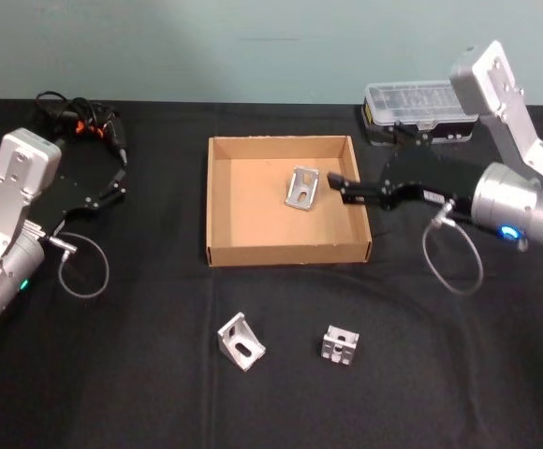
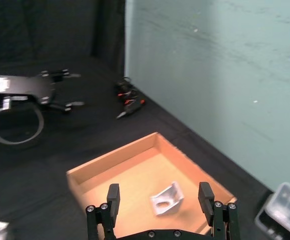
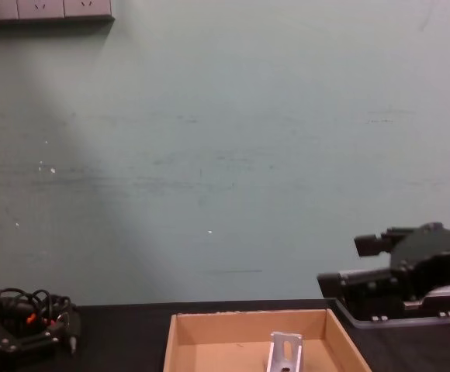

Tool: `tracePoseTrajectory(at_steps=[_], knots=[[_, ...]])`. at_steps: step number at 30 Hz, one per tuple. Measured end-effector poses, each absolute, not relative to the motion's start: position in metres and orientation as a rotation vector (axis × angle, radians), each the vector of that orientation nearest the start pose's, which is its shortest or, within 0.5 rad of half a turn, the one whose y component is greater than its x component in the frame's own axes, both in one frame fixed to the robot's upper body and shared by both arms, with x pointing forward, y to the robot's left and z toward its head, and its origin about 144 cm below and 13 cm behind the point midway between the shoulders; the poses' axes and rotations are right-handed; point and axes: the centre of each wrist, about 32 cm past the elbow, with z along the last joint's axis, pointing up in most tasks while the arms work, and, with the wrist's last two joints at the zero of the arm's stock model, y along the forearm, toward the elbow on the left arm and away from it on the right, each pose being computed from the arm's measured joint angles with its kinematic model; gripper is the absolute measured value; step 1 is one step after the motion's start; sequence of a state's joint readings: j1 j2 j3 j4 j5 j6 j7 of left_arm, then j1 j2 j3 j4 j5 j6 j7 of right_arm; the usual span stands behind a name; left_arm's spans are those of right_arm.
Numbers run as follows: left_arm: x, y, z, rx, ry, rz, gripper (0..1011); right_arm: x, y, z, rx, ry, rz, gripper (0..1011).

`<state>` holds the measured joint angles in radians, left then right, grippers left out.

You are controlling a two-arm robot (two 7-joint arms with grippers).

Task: Use one hand to pick up the angle iron from the table and place it into the box.

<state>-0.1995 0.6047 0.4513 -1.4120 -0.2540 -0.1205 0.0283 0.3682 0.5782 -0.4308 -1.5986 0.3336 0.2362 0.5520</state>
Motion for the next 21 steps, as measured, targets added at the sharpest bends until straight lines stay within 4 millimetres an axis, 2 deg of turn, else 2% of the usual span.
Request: tracePoseTrajectory(at_steps=[8,21], knots=[[0.489,0.310,1.140,0.304,-0.285,1.248,1000,0.499,-0.273,1.247,-0.356,-0.068,-0.618,1003],[0.489,0.310,1.140,0.304,-0.285,1.248,1000,0.478,-0.261,1.232,-0.422,0.028,-0.471,1003]])
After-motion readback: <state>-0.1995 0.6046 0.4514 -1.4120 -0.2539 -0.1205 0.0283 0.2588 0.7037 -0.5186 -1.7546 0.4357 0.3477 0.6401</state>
